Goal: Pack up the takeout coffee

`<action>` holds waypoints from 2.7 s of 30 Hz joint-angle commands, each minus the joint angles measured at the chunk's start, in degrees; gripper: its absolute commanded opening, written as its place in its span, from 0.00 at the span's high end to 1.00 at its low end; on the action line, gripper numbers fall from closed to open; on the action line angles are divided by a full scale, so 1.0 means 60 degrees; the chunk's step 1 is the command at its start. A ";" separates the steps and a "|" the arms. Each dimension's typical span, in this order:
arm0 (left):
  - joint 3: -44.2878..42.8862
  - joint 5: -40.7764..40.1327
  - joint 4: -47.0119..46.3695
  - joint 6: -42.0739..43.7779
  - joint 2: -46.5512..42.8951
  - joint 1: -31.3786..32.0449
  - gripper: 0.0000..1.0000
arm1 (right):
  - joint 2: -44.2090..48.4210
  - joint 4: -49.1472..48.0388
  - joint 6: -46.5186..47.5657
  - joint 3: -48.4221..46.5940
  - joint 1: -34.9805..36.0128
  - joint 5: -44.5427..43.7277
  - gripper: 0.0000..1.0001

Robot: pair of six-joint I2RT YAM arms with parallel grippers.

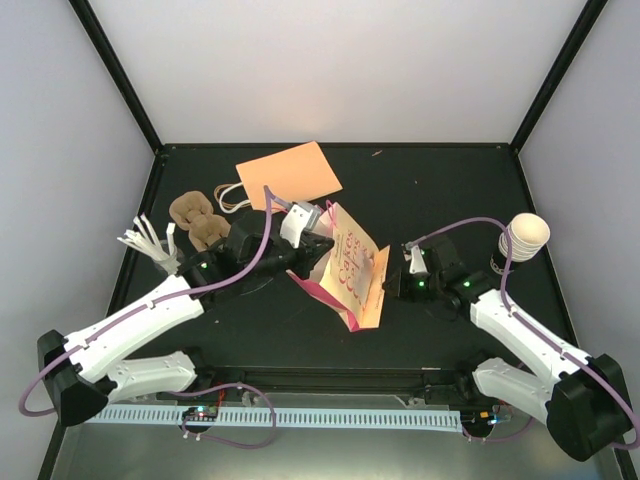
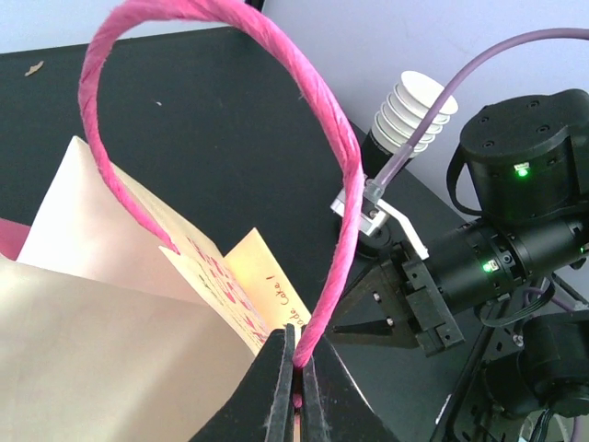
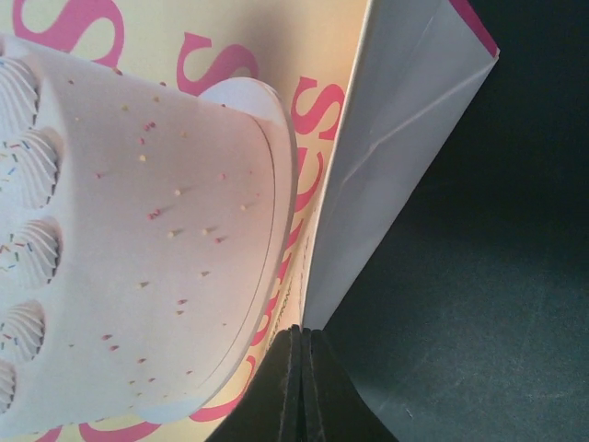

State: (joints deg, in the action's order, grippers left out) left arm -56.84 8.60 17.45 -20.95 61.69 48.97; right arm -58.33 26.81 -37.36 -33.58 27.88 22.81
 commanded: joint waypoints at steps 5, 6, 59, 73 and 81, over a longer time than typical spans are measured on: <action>0.0320 0.0326 -0.0506 -0.0411 -0.0664 -0.0488 0.99 | 0.0305 -0.0032 0.0232 0.0207 -0.0076 -0.0099 0.99; 0.0342 0.0425 -0.0517 -0.0428 -0.0703 -0.0578 0.98 | 0.0302 -0.0032 0.0247 0.0207 -0.0083 -0.0083 0.99; 0.2437 0.2126 -0.0874 0.0146 -0.3656 -0.2786 0.98 | 0.0478 -0.0687 0.0163 0.1452 -0.1271 0.0830 0.98; 0.1075 0.4426 -0.1163 0.0656 -0.2846 -0.2773 0.98 | 0.0476 -0.0689 0.1219 0.0941 -0.1276 0.1677 0.73; 0.0423 0.4737 -0.0314 0.1605 -0.2769 -0.2768 0.98 | 0.0191 -0.1615 0.1297 0.0493 -0.1253 0.3065 0.43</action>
State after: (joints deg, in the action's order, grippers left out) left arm -51.59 33.95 13.26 -15.40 44.75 32.69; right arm -56.55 22.11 -30.02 -28.53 20.51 34.79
